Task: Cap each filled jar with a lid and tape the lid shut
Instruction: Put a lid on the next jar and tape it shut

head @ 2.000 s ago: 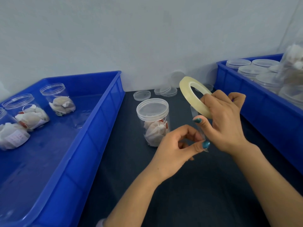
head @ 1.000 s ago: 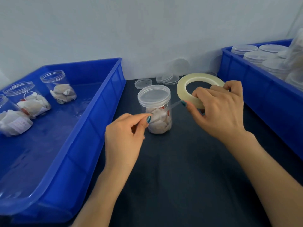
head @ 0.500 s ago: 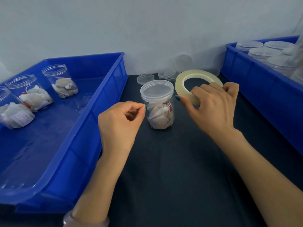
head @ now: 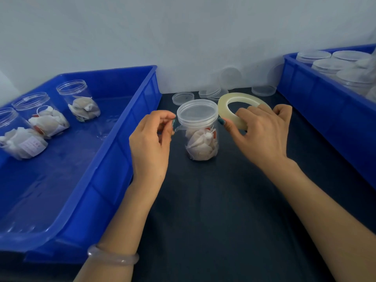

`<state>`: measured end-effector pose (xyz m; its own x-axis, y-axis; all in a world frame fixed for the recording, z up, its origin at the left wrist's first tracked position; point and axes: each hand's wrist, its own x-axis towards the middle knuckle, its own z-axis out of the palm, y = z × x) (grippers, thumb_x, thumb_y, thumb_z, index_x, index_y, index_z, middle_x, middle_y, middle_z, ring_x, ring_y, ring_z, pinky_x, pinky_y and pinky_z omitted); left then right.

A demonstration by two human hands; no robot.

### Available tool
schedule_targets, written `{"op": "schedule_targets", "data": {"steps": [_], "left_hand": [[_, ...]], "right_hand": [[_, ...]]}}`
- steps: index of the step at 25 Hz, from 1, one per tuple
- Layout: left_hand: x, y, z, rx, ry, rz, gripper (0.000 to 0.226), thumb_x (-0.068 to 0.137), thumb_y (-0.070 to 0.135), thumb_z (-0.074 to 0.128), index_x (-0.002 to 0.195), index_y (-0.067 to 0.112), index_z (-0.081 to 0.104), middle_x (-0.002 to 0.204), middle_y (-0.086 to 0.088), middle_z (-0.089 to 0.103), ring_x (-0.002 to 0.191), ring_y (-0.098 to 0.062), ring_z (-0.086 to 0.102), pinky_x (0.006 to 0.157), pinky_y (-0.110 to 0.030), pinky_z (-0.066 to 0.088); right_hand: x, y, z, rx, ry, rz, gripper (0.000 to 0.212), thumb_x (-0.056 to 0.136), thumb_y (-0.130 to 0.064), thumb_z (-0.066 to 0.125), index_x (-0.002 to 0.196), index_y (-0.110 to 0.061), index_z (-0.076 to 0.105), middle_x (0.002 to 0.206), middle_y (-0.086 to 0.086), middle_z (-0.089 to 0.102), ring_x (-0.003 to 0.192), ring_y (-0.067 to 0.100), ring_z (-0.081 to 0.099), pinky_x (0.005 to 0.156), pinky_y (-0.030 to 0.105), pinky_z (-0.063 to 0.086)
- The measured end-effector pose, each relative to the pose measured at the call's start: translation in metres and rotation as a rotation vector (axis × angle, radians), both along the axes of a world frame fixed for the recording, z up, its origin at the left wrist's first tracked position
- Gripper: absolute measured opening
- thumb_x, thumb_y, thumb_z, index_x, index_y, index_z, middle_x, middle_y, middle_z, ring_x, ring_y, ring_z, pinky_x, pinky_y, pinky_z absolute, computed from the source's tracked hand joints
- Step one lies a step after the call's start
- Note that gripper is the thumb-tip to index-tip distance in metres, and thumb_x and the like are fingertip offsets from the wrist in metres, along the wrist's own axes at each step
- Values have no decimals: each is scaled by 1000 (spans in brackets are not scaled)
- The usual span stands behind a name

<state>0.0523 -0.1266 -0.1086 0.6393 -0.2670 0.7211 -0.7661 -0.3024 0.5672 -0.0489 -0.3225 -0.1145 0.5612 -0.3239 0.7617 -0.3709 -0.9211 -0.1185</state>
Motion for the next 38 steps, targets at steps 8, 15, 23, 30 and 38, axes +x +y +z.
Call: {"op": "schedule_targets", "data": {"steps": [8,15,23,30,38], "left_hand": [[15,-33,-1,160,370,-327,104,66,64,72,153,24,30,147,16,44,133,1,43,106,-19,41],[46,-30,-17,-10,580,-583,74,72,51,74,139,29,52,132,23,61,125,4,53,103,-22,48],[35,-41,-20,-144,692,-540,61,81,76,29,133,50,49,131,25,58,131,2,48,116,-36,38],[11,-59,-16,-103,498,-393,92,56,61,87,132,32,44,120,23,56,112,14,53,86,-4,43],[12,-56,-15,-130,596,-551,78,51,49,94,117,31,57,109,23,69,105,5,63,81,-12,51]], "right_hand": [[-1,2,3,7,26,0,50,96,-58,31,68,-21,49,61,-4,48,62,19,42,75,37,20],[-2,1,3,18,33,2,54,97,-60,27,69,-22,52,62,-6,49,62,18,43,73,34,15],[0,1,2,10,14,-6,46,99,-55,37,65,-24,44,59,-8,44,59,18,40,73,33,15],[-3,-1,4,48,15,2,49,97,-53,44,57,-23,43,51,-15,27,54,16,36,71,34,15],[-7,-20,6,176,133,-7,73,83,-81,21,59,-20,53,54,-6,42,61,13,38,74,35,17]]}}
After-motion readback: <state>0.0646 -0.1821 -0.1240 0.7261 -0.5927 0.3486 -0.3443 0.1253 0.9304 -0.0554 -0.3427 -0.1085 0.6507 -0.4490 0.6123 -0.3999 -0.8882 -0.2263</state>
